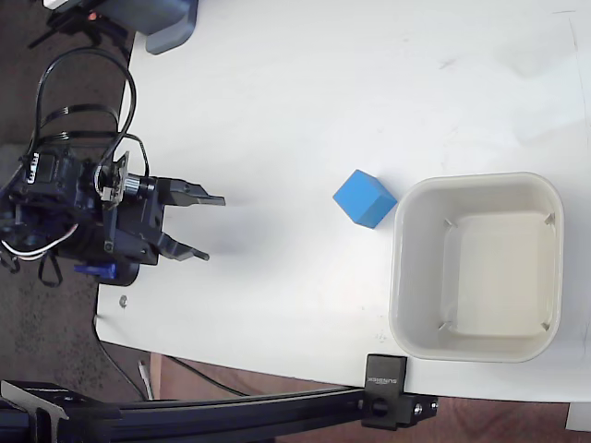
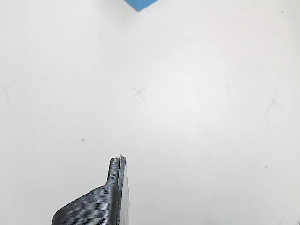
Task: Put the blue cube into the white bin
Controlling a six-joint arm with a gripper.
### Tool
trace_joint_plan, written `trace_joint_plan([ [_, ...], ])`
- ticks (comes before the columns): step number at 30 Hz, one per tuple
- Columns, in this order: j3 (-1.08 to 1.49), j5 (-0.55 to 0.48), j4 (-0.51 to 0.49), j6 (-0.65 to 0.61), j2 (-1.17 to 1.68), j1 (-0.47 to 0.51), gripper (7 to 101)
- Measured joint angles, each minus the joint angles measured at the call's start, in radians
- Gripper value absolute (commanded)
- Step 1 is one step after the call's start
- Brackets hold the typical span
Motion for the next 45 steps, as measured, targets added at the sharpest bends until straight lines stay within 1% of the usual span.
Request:
trace_joint_plan([
  [21, -0.006, 0.006, -0.006, 0.014, -0.006, 0.009, 100.3],
  [24, -0.074, 0.025, -0.048, 0.037, -0.084, 0.014, 100.3],
  [28, -0.256, 0.046, -0.081, 0.080, -0.299, 0.029, 100.3],
  [33, -0.540, 0.109, -0.103, 0.199, -0.635, -0.005, 100.3],
  [37, -0.730, 0.192, -0.117, 0.351, -0.873, -0.069, 100.3],
  [38, -0.764, 0.218, -0.129, 0.385, -0.922, -0.089, 100.3],
  [41, -0.815, 0.307, -0.209, 0.502, -1.051, -0.140, 100.3],
  [45, -0.928, 0.387, -0.222, 0.644, -1.218, -0.178, 100.3],
])
